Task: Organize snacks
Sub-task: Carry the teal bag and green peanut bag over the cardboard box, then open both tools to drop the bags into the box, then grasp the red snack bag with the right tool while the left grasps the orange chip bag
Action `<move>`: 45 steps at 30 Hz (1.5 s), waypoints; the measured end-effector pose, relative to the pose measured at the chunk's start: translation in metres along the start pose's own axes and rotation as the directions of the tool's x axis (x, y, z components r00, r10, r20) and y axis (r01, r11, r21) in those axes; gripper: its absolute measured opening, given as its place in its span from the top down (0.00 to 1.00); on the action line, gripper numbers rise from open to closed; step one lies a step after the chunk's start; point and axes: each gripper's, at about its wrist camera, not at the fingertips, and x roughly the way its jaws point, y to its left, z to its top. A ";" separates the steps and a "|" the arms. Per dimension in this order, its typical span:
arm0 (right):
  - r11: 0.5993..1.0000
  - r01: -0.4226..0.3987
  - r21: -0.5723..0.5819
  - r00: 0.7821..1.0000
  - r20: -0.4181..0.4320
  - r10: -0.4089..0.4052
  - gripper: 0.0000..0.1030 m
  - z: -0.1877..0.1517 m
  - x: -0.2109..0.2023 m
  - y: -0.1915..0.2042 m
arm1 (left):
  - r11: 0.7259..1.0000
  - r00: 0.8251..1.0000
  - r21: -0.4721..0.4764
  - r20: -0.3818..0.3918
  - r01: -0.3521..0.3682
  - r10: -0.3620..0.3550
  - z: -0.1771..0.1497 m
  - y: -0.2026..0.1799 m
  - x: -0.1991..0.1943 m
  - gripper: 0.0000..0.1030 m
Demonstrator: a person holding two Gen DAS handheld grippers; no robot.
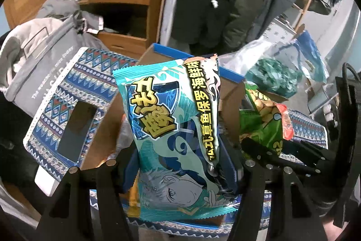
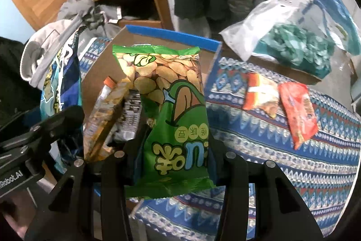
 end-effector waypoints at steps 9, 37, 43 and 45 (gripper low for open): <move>1.000 -0.011 -0.019 0.999 -0.040 0.010 0.56 0.019 0.031 0.024 | 0.997 0.998 -0.056 -0.048 -0.047 0.044 0.002 0.029 0.023 0.37; 0.999 0.019 0.031 0.999 0.049 -0.021 0.27 0.021 -0.008 -0.010 | 0.998 0.999 -0.058 -0.050 -0.023 0.020 -0.003 0.009 0.008 0.21; 0.998 0.035 0.050 0.997 0.063 -0.038 0.26 0.011 -0.022 -0.028 | 0.999 0.999 -0.036 -0.049 0.005 -0.007 -0.005 -0.007 0.002 0.21; 0.998 0.033 0.061 0.997 0.068 -0.037 0.26 0.009 -0.021 -0.033 | 0.999 0.999 -0.034 -0.049 0.019 -0.020 -0.004 -0.013 0.001 0.21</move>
